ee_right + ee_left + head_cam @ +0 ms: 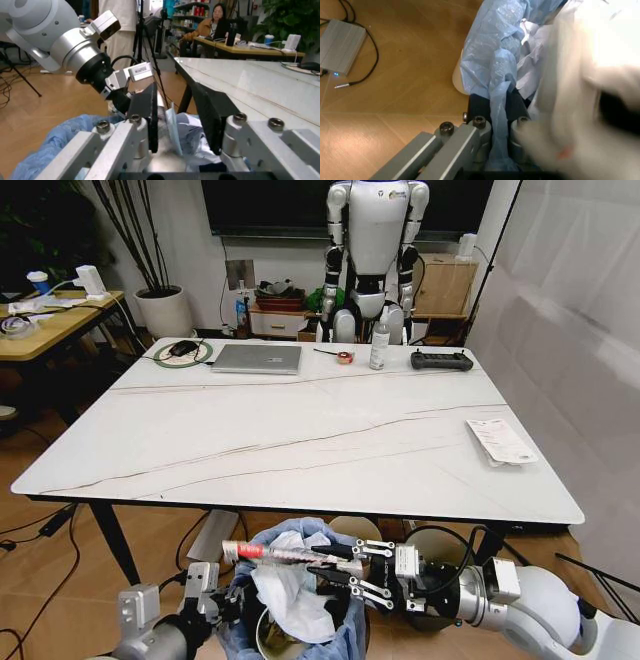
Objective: Pick up the trash bin and place the trash from the table into it.
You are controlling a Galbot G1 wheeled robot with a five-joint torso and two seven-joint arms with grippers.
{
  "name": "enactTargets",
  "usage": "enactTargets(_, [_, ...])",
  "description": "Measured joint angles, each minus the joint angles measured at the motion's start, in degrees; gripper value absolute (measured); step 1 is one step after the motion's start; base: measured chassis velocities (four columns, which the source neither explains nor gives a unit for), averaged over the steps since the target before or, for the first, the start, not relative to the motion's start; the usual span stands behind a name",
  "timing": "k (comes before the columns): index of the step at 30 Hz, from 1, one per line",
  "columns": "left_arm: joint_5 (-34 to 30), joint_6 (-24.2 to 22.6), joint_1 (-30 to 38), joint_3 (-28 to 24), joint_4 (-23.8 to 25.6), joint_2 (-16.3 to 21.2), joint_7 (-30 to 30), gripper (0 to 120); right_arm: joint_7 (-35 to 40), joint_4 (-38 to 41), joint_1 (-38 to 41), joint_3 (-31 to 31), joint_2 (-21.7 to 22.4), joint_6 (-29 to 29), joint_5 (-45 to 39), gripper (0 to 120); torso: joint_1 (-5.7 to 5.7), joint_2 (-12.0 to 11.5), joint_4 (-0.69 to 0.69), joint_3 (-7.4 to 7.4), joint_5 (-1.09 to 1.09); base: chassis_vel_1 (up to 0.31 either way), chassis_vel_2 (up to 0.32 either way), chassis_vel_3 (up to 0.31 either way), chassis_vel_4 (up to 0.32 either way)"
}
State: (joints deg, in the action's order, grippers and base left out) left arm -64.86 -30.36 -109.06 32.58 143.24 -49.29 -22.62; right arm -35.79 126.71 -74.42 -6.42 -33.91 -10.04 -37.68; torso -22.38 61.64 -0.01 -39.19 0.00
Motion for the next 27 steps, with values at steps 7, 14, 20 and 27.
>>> enactTargets(7, [0.1,0.0,0.0,-0.2,0.0,-0.3,0.0,0,-0.1,0.2,-0.5,-0.6,0.4,-0.2,0.0,31,0.00,0.0,0.00,0.00,0.00,0.000,0.000,0.000,0.000])
enactTargets(14, [0.6,0.0,-0.1,-0.1,0.0,-0.5,0.0,0,0.6,0.6,-0.3,-1.6,0.1,-0.1,-1.6,33,0.00,0.0,0.00,0.00,0.00,0.000,0.000,0.000,0.000])
enactTargets(20, [1.1,0.0,0.1,-0.5,0.0,-1.0,0.2,0,10.3,2.3,2.1,-6.9,-1.1,1.3,-8.1,57,0.00,0.0,0.01,0.00,-0.01,0.000,0.000,0.000,0.000])
enactTargets(27, [1.2,0.1,0.5,-0.8,0.0,-0.9,0.2,0,29.0,1.9,2.6,-12.4,-2.6,4.1,-11.3,76,0.00,0.0,0.00,0.00,0.00,0.000,0.000,0.000,0.000])
